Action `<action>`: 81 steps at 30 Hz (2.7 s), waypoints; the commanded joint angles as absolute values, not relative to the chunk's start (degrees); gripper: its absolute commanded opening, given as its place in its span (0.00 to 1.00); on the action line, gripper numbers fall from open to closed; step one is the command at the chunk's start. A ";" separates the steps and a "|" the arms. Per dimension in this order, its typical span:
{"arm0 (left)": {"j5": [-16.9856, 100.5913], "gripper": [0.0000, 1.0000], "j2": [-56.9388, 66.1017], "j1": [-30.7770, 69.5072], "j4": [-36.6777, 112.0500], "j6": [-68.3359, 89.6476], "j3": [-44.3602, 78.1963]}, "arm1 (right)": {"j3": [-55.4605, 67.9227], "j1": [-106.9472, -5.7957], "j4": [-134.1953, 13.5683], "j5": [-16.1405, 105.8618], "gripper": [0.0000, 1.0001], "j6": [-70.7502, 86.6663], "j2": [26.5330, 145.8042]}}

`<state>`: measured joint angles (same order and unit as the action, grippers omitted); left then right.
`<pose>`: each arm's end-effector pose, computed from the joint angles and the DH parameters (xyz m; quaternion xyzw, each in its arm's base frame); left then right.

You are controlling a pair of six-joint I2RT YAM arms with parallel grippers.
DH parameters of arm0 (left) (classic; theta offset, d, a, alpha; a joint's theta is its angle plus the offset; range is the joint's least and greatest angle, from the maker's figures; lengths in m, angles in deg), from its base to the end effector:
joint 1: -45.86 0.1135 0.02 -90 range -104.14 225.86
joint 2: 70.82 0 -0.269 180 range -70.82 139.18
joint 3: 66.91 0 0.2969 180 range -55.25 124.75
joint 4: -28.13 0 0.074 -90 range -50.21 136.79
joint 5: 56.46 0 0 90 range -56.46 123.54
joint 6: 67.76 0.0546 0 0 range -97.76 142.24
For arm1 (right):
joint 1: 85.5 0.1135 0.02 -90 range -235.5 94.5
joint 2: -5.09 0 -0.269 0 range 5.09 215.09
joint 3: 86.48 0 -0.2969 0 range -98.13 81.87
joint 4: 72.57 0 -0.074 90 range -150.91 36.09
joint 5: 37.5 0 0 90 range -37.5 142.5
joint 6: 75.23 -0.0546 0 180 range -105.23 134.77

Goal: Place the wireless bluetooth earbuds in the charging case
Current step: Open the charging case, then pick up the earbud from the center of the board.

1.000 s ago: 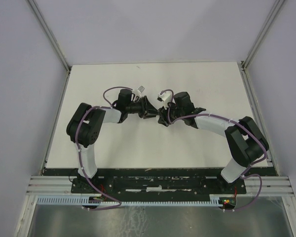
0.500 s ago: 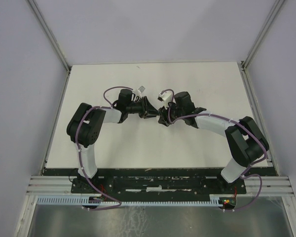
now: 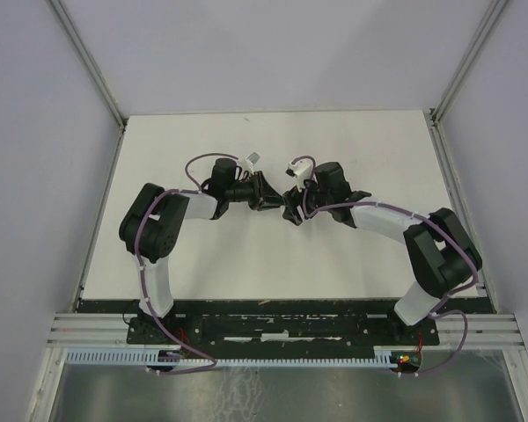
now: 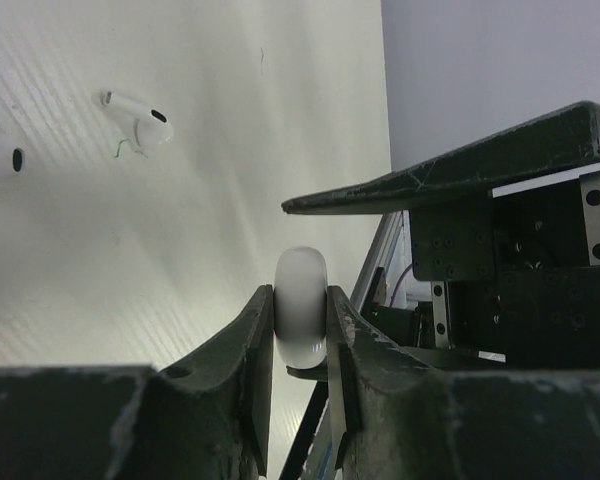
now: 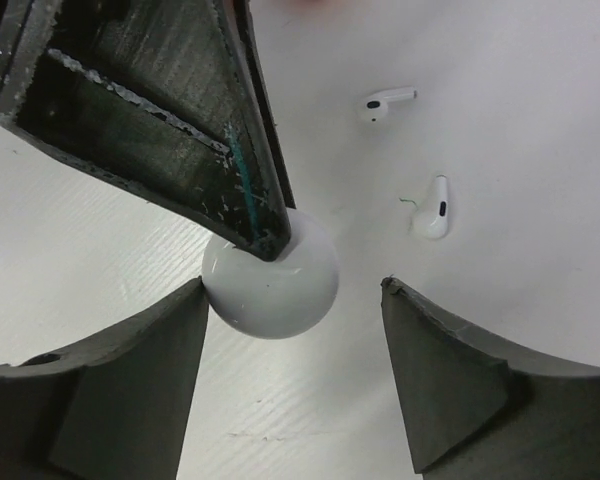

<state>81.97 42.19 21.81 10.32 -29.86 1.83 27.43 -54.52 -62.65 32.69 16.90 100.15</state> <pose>0.3819 -0.2152 0.1047 0.0216 0.8046 -0.5706 0.1630 0.3343 0.2223 0.1589 -0.3244 0.8307 0.2562 0.3729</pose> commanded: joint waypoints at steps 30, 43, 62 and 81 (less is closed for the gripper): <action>78.31 0.11 39.73 21.25 -8.29 -43.13 0.23 | 22.09 -57.03 -55.12 48.02 1.00 4.94 94.24; 78.89 0.09 40.61 20.16 -12.48 -47.04 -0.06 | 22.39 -57.03 -58.89 48.90 0.99 3.99 97.45; 52.71 0.03 38.24 28.41 -49.15 -70.18 -23.55 | 21.14 -56.81 -57.59 53.29 0.97 1.98 99.96; 52.16 0.03 26.56 34.11 -46.19 -66.45 -32.03 | 12.83 -51.91 -52.91 66.17 0.67 -1.13 110.03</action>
